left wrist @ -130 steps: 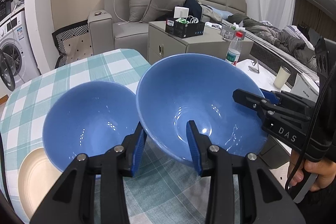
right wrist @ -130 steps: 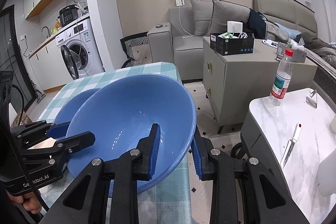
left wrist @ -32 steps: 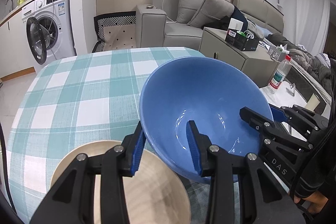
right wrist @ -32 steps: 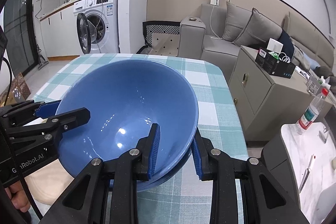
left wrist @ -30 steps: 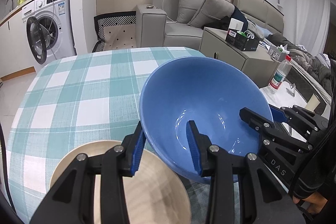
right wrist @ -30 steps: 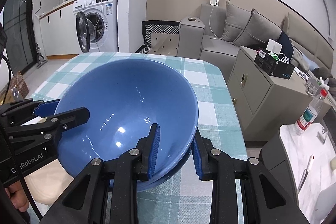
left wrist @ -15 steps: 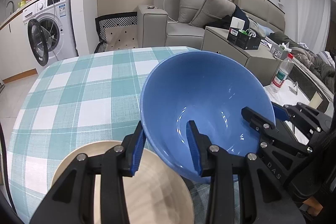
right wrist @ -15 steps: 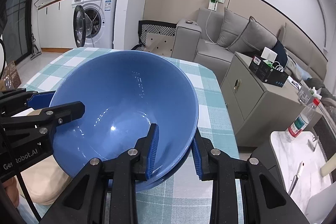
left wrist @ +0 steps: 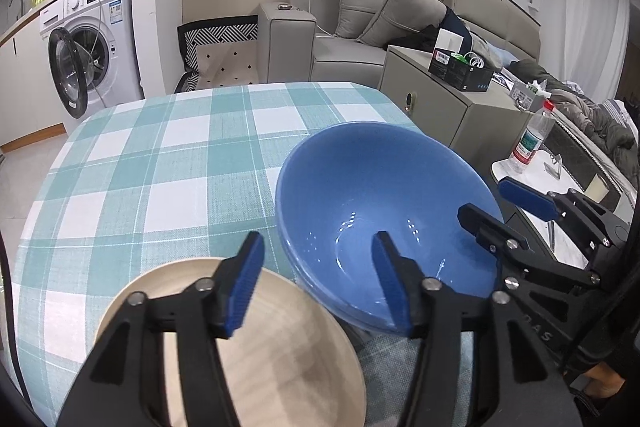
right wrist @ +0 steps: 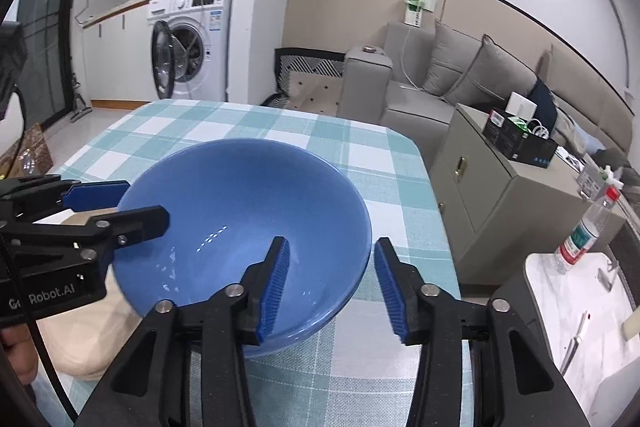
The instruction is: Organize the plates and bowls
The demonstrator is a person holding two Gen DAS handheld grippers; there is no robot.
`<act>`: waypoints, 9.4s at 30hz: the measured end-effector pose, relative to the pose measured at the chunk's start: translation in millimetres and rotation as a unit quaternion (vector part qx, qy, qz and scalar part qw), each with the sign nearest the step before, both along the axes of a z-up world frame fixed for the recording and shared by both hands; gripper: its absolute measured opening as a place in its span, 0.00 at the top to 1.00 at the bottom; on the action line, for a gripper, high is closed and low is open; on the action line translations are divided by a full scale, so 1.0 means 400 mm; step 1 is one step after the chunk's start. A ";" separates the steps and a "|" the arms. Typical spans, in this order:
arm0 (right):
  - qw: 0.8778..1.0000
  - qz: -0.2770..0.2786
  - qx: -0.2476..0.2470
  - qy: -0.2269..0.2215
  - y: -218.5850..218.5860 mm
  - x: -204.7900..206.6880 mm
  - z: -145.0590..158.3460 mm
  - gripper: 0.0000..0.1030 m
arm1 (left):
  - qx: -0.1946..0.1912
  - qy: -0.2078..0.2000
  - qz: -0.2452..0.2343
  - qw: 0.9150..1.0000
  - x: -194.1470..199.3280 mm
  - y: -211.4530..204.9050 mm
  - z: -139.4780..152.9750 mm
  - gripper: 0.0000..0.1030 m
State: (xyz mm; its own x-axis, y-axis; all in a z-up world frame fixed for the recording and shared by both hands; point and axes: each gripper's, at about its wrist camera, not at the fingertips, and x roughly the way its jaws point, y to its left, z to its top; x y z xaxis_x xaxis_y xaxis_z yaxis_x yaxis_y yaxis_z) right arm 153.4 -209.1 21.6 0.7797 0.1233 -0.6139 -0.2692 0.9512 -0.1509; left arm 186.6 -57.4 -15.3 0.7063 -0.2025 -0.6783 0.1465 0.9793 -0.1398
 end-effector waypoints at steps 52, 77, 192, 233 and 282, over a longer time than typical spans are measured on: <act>0.967 0.057 0.222 0.114 -0.132 0.055 -0.063 0.31 | -0.071 0.054 -0.025 0.996 0.047 0.031 -0.070 0.27; 0.974 0.055 0.198 0.093 -0.106 0.038 -0.050 0.49 | -0.046 0.045 -0.014 0.998 0.033 0.004 -0.056 0.57; 0.968 0.161 0.167 0.098 0.233 -0.078 0.020 0.50 | -0.030 0.014 0.105 0.994 -0.182 0.292 0.006 0.59; 0.975 0.169 0.126 0.074 0.263 -0.074 0.020 0.37 | -0.041 -0.016 0.102 0.994 -0.201 0.336 0.009 0.38; 0.960 0.234 0.151 -0.037 0.118 -0.297 0.015 0.00 | 0.048 -0.147 0.144 0.977 -0.482 0.305 -0.017 0.00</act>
